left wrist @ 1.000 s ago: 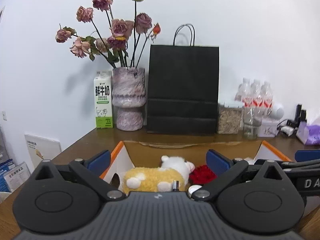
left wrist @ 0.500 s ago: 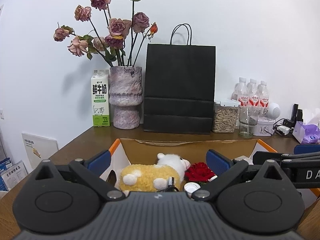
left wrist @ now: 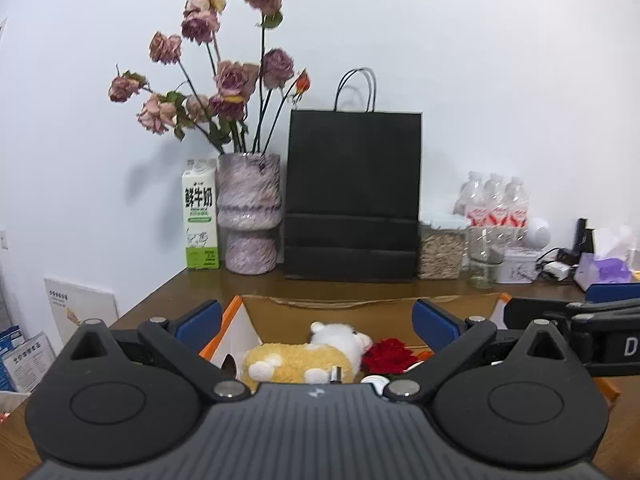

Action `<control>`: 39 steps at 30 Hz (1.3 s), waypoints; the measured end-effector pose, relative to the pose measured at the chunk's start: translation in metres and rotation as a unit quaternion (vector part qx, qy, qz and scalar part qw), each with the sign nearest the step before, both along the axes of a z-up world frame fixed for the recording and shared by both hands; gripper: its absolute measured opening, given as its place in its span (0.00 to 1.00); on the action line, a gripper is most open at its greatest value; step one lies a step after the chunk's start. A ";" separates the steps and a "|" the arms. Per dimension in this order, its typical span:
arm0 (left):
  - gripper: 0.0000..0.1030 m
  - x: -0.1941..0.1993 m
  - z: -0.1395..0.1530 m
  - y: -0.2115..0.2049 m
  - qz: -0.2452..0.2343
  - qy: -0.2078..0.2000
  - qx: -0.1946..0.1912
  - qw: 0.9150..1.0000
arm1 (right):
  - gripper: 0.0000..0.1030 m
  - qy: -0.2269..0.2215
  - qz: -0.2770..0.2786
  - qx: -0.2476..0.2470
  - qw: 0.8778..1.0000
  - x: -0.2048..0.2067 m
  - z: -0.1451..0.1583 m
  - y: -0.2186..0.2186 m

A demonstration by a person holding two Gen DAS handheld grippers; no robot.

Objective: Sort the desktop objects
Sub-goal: 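Move both open tools back out of the box toward the table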

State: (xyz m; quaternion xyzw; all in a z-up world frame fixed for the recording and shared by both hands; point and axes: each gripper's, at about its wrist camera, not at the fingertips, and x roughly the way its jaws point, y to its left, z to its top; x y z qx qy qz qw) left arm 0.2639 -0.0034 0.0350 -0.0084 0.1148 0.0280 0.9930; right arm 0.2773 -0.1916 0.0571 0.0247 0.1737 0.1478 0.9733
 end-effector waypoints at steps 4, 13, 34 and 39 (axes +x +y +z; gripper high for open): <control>1.00 -0.019 0.010 0.002 0.000 -0.007 0.004 1.000 | 1.00 -0.003 0.003 0.002 1.000 -0.016 0.007 -0.002; 1.00 -0.071 0.028 0.012 -0.001 -0.010 -0.003 1.000 | 1.00 -0.013 0.010 0.000 1.000 -0.066 0.022 -0.009; 1.00 -0.149 -0.028 0.050 0.005 0.078 -0.024 0.997 | 1.00 0.100 -0.006 -0.054 0.993 -0.142 -0.055 -0.025; 1.00 -0.151 -0.045 0.053 0.005 0.105 -0.027 0.994 | 1.00 0.125 -0.017 -0.063 0.990 -0.146 -0.074 -0.030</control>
